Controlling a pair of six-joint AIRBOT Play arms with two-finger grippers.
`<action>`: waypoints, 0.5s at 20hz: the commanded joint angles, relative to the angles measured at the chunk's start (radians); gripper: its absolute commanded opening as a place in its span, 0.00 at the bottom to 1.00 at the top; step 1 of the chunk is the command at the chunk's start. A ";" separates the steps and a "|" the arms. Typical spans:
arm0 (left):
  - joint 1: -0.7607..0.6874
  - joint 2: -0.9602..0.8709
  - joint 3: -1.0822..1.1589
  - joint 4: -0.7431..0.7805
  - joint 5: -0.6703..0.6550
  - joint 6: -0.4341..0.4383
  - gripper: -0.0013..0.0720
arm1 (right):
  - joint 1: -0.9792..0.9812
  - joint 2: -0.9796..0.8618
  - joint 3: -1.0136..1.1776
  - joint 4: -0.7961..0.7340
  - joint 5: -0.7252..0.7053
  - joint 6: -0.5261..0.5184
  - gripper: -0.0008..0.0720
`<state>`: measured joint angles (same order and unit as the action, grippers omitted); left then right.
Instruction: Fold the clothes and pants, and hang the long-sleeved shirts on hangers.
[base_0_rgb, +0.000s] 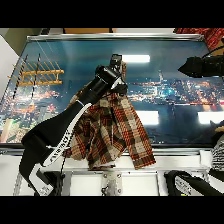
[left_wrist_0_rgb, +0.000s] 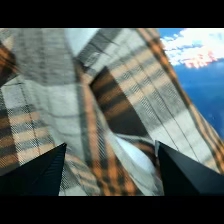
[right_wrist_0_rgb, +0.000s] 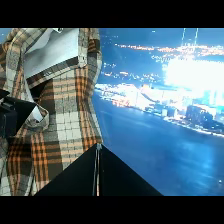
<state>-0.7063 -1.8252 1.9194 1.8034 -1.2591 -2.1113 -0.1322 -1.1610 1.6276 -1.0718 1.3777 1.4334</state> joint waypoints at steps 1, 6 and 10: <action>0.022 -0.025 0.014 0.008 -0.013 -0.061 0.82 | 0.001 0.000 -0.001 -0.002 0.000 0.000 0.05; 0.018 -0.041 0.015 0.000 -0.064 -0.061 0.82 | 0.005 -0.002 -0.013 -0.001 -0.001 0.000 0.05; 0.018 -0.089 0.015 -0.006 -0.080 -0.060 0.55 | 0.022 -0.002 -0.061 0.002 -0.023 0.000 0.05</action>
<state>-0.6914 -1.8862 1.9331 1.8019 -1.3205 -2.1704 -0.1215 -1.1625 1.5936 -1.0737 1.3724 1.4334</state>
